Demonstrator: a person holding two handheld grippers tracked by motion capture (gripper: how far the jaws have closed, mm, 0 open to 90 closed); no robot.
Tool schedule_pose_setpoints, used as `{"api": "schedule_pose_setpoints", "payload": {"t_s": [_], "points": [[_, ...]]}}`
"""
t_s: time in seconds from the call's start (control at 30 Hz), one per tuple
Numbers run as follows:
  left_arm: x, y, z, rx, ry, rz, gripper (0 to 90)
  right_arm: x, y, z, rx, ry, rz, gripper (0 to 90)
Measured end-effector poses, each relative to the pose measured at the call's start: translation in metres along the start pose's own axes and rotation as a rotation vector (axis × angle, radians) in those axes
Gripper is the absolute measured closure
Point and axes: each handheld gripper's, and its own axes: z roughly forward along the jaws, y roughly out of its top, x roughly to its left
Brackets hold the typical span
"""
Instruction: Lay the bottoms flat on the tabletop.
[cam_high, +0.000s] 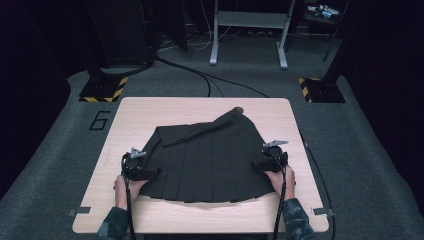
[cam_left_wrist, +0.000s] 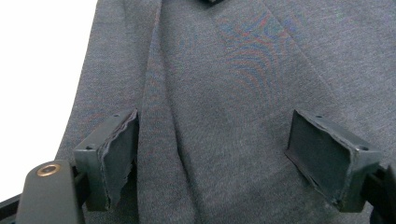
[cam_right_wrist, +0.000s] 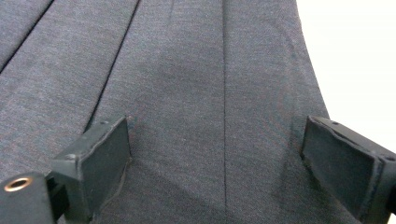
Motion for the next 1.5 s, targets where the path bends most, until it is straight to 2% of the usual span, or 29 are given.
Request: {"api": "schedule_pose_setpoints", "payload": {"t_s": [0.2,0.6,0.7,0.73,0.8,0.97,1.0,1.1,1.17,1.27,1.5], "points": [[-0.004,-0.012,-0.009,-0.023,0.007,-0.006,17.2,0.006,-0.011,-0.008,-0.018,0.005,-0.009,9.1],[-0.013,-0.036,-0.031,-0.022,0.003,-0.004,17.3,0.020,-0.031,-0.023,-0.032,0.021,-0.022,10.0],[-0.016,-0.043,-0.036,-0.037,0.011,-0.010,17.3,0.023,-0.036,-0.027,-0.039,0.020,-0.024,10.4],[-0.016,-0.044,-0.037,-0.037,0.011,-0.010,17.3,0.023,-0.038,-0.028,-0.041,0.019,-0.041,10.4],[-0.018,-0.047,-0.040,-0.034,0.013,-0.007,17.3,0.026,-0.040,-0.031,-0.033,0.023,-0.022,10.5],[-0.017,-0.053,-0.045,-0.052,0.005,-0.012,17.9,0.029,-0.045,-0.034,-0.045,0.031,-0.033,11.4],[-0.016,-0.051,-0.046,-0.042,0.000,-0.012,18.7,0.028,-0.046,-0.034,-0.049,0.031,-0.034,11.4],[-0.017,-0.041,-0.047,-0.052,0.005,0.004,18.3,0.028,-0.046,-0.034,-0.047,0.032,-0.029,11.3],[-0.018,-0.030,-0.047,-0.069,0.011,0.020,14.6,0.028,-0.046,-0.034,-0.050,0.033,-0.036,11.3],[-0.020,-0.012,-0.045,-0.074,0.005,0.044,14.8,0.028,-0.046,-0.034,-0.055,0.034,-0.032,11.5],[-0.022,0.025,-0.027,-0.063,-0.010,0.093,21.8,0.027,-0.047,-0.034,-0.062,0.043,-0.031,12.0]]}}
